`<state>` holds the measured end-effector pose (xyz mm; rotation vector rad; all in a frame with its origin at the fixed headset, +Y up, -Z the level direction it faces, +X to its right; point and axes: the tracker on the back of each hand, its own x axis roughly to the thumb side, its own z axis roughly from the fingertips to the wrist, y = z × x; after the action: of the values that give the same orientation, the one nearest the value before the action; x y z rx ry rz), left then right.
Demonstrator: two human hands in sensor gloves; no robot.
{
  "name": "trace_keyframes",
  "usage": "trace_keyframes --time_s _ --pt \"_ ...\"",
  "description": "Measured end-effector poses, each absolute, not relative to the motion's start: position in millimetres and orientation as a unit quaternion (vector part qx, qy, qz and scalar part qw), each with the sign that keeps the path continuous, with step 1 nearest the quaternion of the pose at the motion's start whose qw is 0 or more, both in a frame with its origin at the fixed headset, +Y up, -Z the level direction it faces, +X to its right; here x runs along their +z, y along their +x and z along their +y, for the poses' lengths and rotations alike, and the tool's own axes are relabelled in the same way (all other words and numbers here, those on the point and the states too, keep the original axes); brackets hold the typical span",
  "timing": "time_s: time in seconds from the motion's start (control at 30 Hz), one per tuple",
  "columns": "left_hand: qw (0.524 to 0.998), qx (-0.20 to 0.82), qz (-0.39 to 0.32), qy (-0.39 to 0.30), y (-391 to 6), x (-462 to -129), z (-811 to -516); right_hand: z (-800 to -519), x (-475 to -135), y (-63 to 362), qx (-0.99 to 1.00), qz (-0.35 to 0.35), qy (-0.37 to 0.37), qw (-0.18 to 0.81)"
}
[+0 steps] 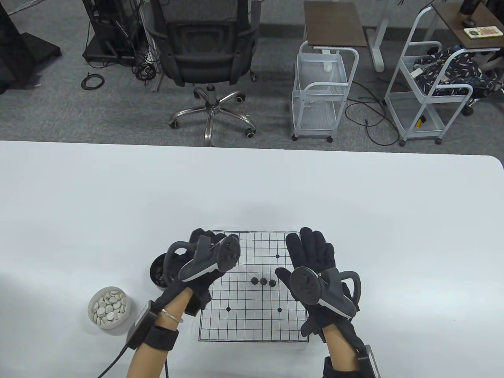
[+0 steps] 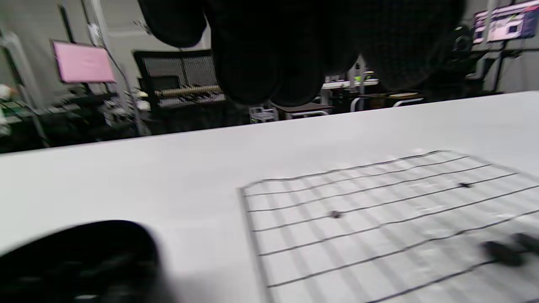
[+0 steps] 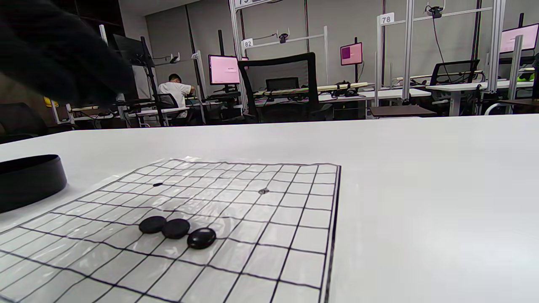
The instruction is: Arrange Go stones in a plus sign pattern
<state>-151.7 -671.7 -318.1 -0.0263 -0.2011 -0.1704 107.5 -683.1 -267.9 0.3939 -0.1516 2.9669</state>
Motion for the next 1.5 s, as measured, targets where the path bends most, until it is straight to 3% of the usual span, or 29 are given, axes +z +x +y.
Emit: trace_keyframes --time_s 0.23,0.47,1.03,1.5 --pt "0.978 -0.202 0.002 -0.06 -203.7 -314.6 -705.3 -683.9 -267.4 106.6 0.988 -0.051 0.131 0.068" --pt "0.97 -0.203 0.027 -0.131 -215.5 -326.5 -736.5 -684.5 -266.9 106.6 0.988 -0.047 0.129 0.065" --pt "0.952 -0.275 0.022 -0.134 -201.8 -327.6 -748.6 -686.7 -267.4 105.7 0.989 -0.041 0.129 0.056" --pt "0.969 -0.201 0.025 -0.143 -213.8 -332.1 -743.7 -687.1 -267.8 105.5 0.99 -0.037 0.128 0.054"
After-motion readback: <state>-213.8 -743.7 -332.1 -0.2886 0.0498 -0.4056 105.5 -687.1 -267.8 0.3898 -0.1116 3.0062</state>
